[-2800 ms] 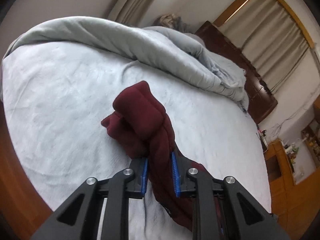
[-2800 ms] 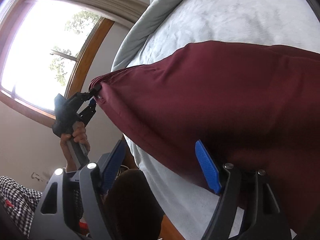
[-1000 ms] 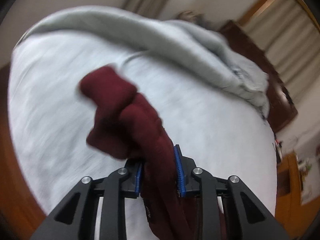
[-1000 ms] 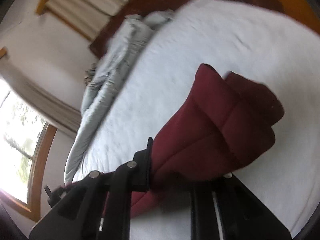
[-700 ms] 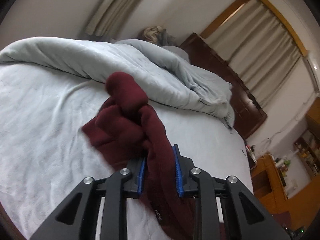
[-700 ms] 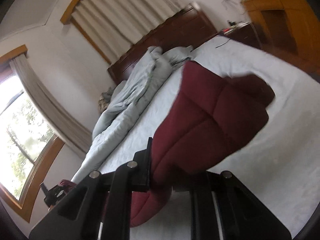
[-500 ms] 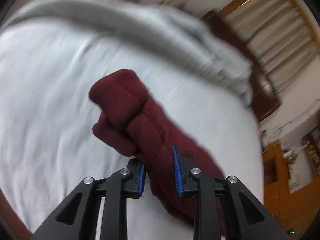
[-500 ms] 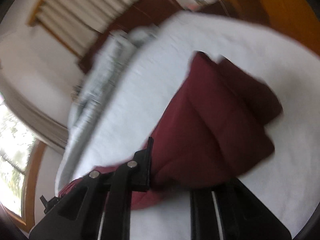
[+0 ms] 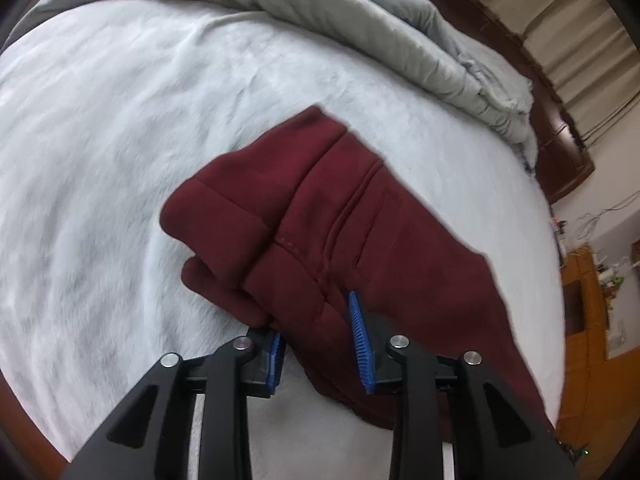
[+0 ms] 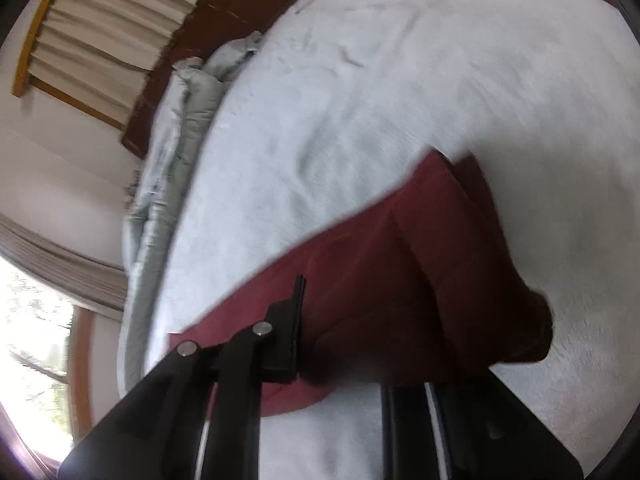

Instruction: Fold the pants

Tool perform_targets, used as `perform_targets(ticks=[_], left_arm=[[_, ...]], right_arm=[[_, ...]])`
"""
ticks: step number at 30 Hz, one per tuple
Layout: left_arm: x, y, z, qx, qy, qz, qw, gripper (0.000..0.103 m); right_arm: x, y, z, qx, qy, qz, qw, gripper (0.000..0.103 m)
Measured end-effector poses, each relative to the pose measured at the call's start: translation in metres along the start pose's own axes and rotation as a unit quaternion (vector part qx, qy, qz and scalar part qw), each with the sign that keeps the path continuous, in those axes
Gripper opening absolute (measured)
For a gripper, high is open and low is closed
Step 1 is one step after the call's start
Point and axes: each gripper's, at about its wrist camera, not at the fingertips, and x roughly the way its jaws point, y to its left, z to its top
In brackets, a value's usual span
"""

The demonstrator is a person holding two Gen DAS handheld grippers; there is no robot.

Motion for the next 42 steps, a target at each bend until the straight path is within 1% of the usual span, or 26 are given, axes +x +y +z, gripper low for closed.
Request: perform_targets(ticks=[2, 4, 6, 7, 8, 9, 11, 13, 14, 15, 16, 17, 18, 19, 21, 23, 24, 26, 27, 30, 33, 34, 35, 37, 40, 42], left_arm=[[-0.006, -0.005, 0.009, -0.008, 0.003, -0.012, 0.9999, 0.029], [-0.004, -0.005, 0.017, -0.01, 0.01, -0.007, 0.9999, 0.029], [0.007, -0.002, 0.015, 0.002, 0.023, 0.02, 0.9995, 0.029], [0.013, 0.001, 0.012, -0.001, 0.03, 0.028, 0.9992, 0.029], [0.016, 0.005, 0.008, -0.007, 0.036, 0.034, 0.9987, 0.03], [0.019, 0.009, 0.004, -0.013, 0.04, 0.035, 0.9985, 0.032], [0.015, 0.01, -0.002, -0.015, 0.028, 0.032, 0.999, 0.034], [0.006, 0.002, -0.008, -0.007, 0.018, 0.049, 0.9986, 0.038], [0.003, -0.001, -0.011, -0.006, 0.017, 0.057, 0.9982, 0.045], [-0.003, -0.007, -0.017, -0.001, 0.016, 0.06, 0.9981, 0.05], [-0.011, -0.014, -0.024, 0.008, 0.007, 0.062, 0.998, 0.05], [-0.017, -0.019, -0.03, 0.016, -0.001, 0.064, 0.9978, 0.05], [-0.026, -0.033, -0.042, 0.037, -0.011, 0.069, 0.9969, 0.051], [-0.03, -0.046, -0.051, 0.053, -0.013, 0.065, 0.9963, 0.052], [-0.034, -0.071, -0.071, 0.088, -0.006, 0.041, 0.9952, 0.057], [-0.027, -0.104, -0.092, 0.129, 0.016, 0.003, 0.9916, 0.061], [-0.021, -0.116, -0.098, 0.141, 0.026, -0.01, 0.9897, 0.062], [-0.001, -0.147, -0.112, 0.174, 0.044, -0.036, 0.9831, 0.062], [0.009, -0.16, -0.117, 0.186, 0.047, -0.041, 0.9805, 0.062], [0.04, -0.184, -0.125, 0.207, 0.062, -0.049, 0.9752, 0.061], [0.077, -0.189, -0.135, 0.224, 0.091, -0.004, 0.9702, 0.058], [0.084, -0.189, -0.138, 0.236, 0.091, 0.005, 0.9675, 0.058], [0.088, -0.193, -0.141, 0.258, 0.087, 0.017, 0.9622, 0.058], [0.087, -0.198, -0.143, 0.272, 0.087, 0.026, 0.9581, 0.059], [0.085, -0.194, -0.137, 0.254, 0.094, 0.009, 0.9627, 0.059], [0.085, -0.188, -0.131, 0.238, 0.098, -0.005, 0.9663, 0.058]], right_arm=[[-0.009, 0.01, 0.009, -0.021, 0.009, -0.007, 1.0, 0.014], [-0.011, 0.014, 0.013, -0.031, 0.02, -0.022, 0.999, 0.014], [0.009, -0.004, 0.011, -0.022, 0.06, -0.079, 0.995, 0.014], [0.019, -0.013, 0.007, -0.018, 0.076, -0.099, 0.992, 0.014], [0.028, -0.021, 0.004, -0.012, 0.081, -0.101, 0.992, 0.014], [0.03, -0.028, 0.002, -0.004, 0.077, -0.091, 0.993, 0.016], [0.026, -0.037, 0.001, 0.017, 0.061, -0.06, 0.996, 0.018], [0.021, -0.038, -0.001, 0.013, 0.053, -0.051, 0.997, 0.032], [0.018, -0.038, -0.004, 0.011, 0.055, -0.049, 0.997, 0.038], [0.013, -0.036, -0.005, 0.01, 0.052, -0.049, 0.997, 0.052], [0.012, -0.033, -0.005, 0.008, 0.049, -0.05, 0.998, 0.061], [0.004, -0.032, -0.006, 0.007, 0.041, -0.049, 0.998, 0.063], [0.0, -0.03, -0.007, 0.007, 0.032, -0.048, 0.998, 0.063], [-0.006, -0.031, -0.01, 0.009, 0.024, -0.048, 0.999, 0.063], [-0.011, -0.033, -0.009, 0.023, 0.009, -0.046, 0.999, 0.062], [-0.012, -0.039, -0.006, 0.04, 0.001, -0.043, 0.998, 0.056], [-0.012, -0.04, -0.005, 0.044, -0.002, -0.044, 0.998, 0.052], [-0.009, -0.041, -0.004, 0.043, -0.002, -0.054, 0.998, 0.031], [-0.007, -0.043, -0.004, 0.041, 0.001, -0.059, 0.997, 0.017], [-0.008, -0.039, -0.006, 0.033, -0.009, -0.055, 0.998, 0.016], [-0.002, -0.045, -0.007, 0.034, -0.002, -0.077, 0.996, 0.015], [0.003, -0.051, -0.008, 0.043, 0.003, -0.08, 0.996, 0.015], [0.006, -0.051, -0.007, 0.047, 0.004, -0.08, 0.996, 0.015], [0.007, -0.048, -0.007, 0.042, 0.001, -0.087, 0.995, 0.015], [0.0, -0.035, -0.007, 0.027, -0.015, -0.08, 0.996, 0.014], [-0.006, -0.03, -0.007, 0.036, -0.028, -0.064, 0.997, 0.014]])
